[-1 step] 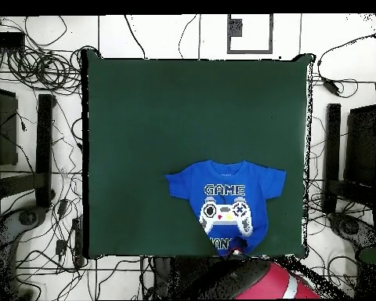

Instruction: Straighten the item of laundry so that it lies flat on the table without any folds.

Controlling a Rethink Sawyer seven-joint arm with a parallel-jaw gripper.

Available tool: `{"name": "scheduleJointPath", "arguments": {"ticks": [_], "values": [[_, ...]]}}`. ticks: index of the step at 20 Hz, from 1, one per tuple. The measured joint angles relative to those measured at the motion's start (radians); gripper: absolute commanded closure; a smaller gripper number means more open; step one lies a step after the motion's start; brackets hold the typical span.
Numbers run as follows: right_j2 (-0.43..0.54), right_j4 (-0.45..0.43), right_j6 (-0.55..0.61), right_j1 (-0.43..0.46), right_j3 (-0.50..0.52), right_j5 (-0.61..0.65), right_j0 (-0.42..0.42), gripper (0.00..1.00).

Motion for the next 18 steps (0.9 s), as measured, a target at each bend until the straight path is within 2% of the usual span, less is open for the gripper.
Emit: {"name": "scheduleJointPath", "arguments": {"ticks": [2, 3, 18], "values": [[0.000, -0.002, 0.000, 0.004, 0.000, 0.000, -0.001, 1.00], [0.000, -0.004, 0.000, 0.005, 0.000, 0.000, -0.001, 0.00], [0.000, -0.008, 0.000, 0.065, -0.001, 0.000, -0.002, 0.00]]}}
